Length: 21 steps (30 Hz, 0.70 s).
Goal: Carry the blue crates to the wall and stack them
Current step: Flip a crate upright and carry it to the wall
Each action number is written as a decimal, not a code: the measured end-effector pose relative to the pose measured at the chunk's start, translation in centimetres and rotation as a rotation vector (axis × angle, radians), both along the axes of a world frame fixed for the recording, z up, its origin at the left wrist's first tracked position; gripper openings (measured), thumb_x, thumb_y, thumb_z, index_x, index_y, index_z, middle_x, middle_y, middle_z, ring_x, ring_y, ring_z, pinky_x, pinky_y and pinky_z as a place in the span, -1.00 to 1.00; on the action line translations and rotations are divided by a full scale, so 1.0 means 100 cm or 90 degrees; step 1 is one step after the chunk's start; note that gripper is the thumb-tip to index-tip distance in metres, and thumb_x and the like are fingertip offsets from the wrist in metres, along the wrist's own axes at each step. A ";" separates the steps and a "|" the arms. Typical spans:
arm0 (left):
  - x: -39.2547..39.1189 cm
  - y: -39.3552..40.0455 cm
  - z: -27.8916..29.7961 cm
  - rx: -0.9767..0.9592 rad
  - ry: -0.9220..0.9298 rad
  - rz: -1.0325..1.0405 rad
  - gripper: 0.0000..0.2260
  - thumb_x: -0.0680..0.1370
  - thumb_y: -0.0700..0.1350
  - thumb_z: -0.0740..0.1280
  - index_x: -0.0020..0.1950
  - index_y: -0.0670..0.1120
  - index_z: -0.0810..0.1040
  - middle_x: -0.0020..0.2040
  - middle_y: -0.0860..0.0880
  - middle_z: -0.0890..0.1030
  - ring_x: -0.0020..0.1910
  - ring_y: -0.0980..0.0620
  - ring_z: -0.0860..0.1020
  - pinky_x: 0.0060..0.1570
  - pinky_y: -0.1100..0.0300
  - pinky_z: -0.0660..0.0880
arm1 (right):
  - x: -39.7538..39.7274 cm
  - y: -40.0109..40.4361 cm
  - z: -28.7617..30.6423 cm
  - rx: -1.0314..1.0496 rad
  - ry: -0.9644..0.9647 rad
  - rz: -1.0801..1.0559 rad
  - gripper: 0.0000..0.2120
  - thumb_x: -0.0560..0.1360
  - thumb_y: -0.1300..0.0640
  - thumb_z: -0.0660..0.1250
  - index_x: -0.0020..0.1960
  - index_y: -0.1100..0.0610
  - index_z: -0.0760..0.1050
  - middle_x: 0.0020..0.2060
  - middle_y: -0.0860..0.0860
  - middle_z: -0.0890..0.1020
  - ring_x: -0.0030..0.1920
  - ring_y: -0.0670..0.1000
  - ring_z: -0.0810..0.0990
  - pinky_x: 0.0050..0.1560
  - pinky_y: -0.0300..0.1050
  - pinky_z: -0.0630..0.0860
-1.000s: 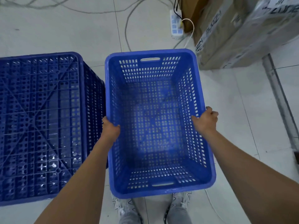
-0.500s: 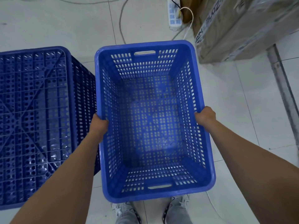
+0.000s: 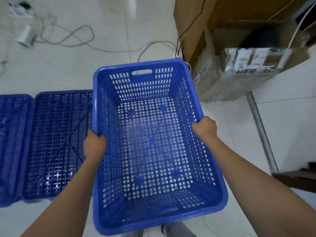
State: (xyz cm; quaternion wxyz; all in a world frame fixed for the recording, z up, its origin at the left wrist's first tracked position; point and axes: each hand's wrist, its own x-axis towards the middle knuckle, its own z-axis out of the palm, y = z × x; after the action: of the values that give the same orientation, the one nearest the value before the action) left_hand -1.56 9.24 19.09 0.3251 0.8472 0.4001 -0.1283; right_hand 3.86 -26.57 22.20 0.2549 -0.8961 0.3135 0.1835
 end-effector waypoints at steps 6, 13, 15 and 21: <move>-0.042 0.049 0.197 0.089 -0.077 0.008 -0.76 0.60 -0.09 0.28 0.17 -0.22 0.45 -0.08 -0.22 0.58 -0.26 -0.20 0.54 -0.32 -0.08 0.51 | -0.030 0.062 0.190 -0.091 -0.090 0.093 -0.87 0.48 0.23 0.30 -0.22 0.20 0.41 -0.23 0.15 0.57 -0.20 0.19 0.59 -0.29 -0.11 0.40; -0.123 0.123 0.362 0.177 -0.140 0.127 -0.73 0.54 -0.02 0.31 0.05 -0.23 0.46 -0.02 -0.24 0.62 -0.07 -0.26 0.61 -0.17 -0.03 0.51 | -0.074 0.157 0.338 -0.072 -0.179 0.192 -0.93 0.49 0.30 0.31 -0.17 0.23 0.46 -0.10 0.24 0.64 -0.09 0.26 0.63 -0.24 -0.07 0.44; -0.155 0.144 0.394 0.196 -0.144 0.191 -0.74 0.53 -0.04 0.30 0.05 -0.23 0.47 0.00 -0.22 0.62 -0.07 -0.24 0.61 -0.22 0.03 0.43 | -0.083 0.186 0.364 -0.057 -0.198 0.232 -0.95 0.48 0.29 0.33 -0.12 0.28 0.54 -0.09 0.27 0.65 -0.08 0.27 0.64 -0.24 -0.09 0.42; -0.262 0.186 0.439 0.241 -0.156 0.379 -0.72 0.55 -0.02 0.30 0.10 -0.23 0.46 0.03 -0.20 0.62 -0.02 -0.23 0.61 -0.20 0.06 0.39 | -0.104 0.276 0.406 0.004 -0.267 0.391 -0.90 0.48 0.32 0.31 -0.07 0.35 0.56 -0.08 0.29 0.65 -0.07 0.28 0.63 -0.18 -0.05 0.47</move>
State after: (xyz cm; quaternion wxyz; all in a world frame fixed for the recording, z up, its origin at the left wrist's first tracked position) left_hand -27.76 27.85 63.01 0.2312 0.7478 0.6038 0.1507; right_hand -6.59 1.07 62.81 0.2492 -0.9658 -0.0296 0.0651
